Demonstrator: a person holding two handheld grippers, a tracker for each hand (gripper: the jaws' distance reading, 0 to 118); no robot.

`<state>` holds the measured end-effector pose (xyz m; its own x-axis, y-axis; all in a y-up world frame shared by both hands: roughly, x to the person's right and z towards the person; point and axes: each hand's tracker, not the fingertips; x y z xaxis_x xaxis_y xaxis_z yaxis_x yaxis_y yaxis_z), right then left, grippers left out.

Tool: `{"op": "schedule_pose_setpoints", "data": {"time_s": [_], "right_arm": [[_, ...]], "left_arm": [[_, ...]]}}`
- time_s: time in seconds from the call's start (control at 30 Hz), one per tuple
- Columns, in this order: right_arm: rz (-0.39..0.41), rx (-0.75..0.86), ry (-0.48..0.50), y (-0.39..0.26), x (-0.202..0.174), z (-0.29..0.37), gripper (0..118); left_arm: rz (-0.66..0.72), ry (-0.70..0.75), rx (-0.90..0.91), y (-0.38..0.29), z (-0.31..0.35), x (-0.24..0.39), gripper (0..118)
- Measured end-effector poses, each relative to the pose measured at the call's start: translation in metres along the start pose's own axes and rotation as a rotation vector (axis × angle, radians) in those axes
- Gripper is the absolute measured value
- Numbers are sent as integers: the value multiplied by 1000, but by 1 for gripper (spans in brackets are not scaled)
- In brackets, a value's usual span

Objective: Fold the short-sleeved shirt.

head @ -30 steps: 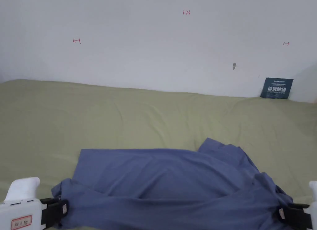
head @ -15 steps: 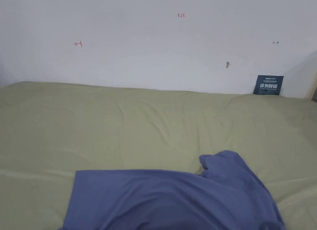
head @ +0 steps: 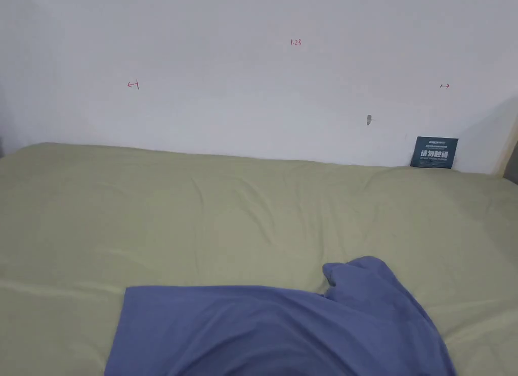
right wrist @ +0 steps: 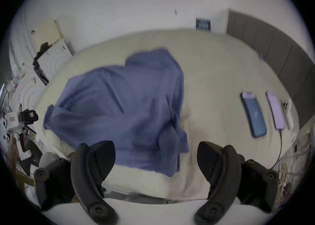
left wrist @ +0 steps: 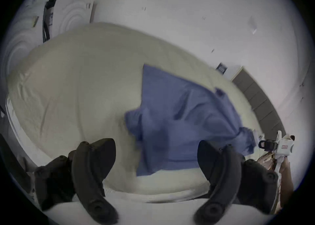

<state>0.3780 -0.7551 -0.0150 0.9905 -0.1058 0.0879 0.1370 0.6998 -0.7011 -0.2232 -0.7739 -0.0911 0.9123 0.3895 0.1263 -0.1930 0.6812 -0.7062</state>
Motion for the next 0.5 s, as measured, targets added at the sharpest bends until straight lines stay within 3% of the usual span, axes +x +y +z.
{"op": "schedule_pose_setpoints", "data": {"time_s": [0.1,0.13,0.17,0.2,0.23,0.3,0.33,0.4,0.5], "right_arm": [[-16,135,-17,16,-14,16,100],[-31,156,-12,21,-18,18,95],[-30,167,-10,27,-24,21,83],[-18,168,6,30,-27,19,47],[0,159,-6,35,-31,15,5],[43,174,-127,40,-42,9,0],[70,154,-111,44,-43,4,0],[51,127,-60,50,-43,-3,0],[45,136,-26,54,-48,-13,0]], "left_arm": [[-50,11,116,13,13,19,102],[-65,27,142,18,17,36,101],[-80,30,145,22,17,43,100],[-97,22,149,27,14,49,91],[-108,18,151,34,9,53,71],[-130,31,176,50,-6,63,0],[-139,62,158,61,-14,65,0],[-148,50,107,88,-43,59,0],[-191,144,116,131,-87,56,0]]}}
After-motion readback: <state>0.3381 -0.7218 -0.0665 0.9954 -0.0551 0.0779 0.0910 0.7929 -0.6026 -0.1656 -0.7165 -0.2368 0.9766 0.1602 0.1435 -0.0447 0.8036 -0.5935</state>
